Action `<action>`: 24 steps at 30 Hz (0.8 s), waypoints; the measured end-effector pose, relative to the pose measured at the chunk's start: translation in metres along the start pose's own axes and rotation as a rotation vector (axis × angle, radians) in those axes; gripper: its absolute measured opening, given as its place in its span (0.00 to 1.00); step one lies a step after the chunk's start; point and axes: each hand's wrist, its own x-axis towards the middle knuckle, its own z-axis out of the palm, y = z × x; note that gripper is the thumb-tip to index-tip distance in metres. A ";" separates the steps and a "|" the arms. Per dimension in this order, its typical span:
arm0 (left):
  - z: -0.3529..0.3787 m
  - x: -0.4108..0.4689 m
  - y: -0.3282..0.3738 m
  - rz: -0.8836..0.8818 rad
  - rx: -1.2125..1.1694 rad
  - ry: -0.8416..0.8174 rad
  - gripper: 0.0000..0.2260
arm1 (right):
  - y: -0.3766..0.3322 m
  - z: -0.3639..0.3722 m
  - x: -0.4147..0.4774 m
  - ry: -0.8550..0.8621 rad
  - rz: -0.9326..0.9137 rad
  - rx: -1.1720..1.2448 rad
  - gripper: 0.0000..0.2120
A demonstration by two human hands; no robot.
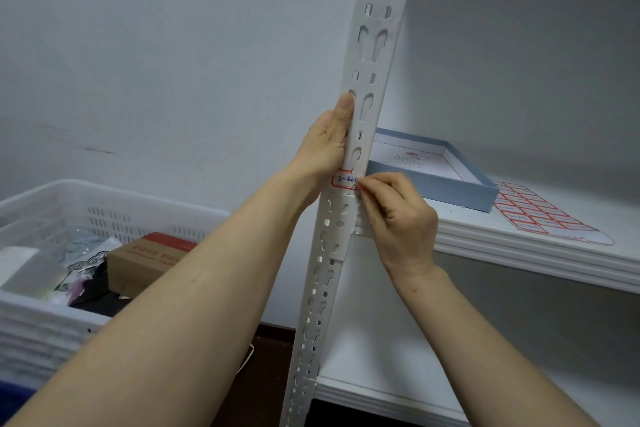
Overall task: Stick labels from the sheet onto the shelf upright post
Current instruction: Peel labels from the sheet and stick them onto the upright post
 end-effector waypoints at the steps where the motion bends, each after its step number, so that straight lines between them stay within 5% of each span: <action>1: 0.000 0.000 0.000 -0.001 -0.005 0.000 0.17 | -0.001 0.001 -0.001 0.004 -0.006 -0.019 0.08; 19: 0.002 0.003 -0.004 -0.039 0.015 0.061 0.20 | 0.008 0.003 0.000 0.046 -0.149 -0.115 0.07; 24: 0.002 0.005 -0.005 -0.083 0.039 0.116 0.29 | 0.001 -0.001 0.005 0.069 -0.197 -0.185 0.19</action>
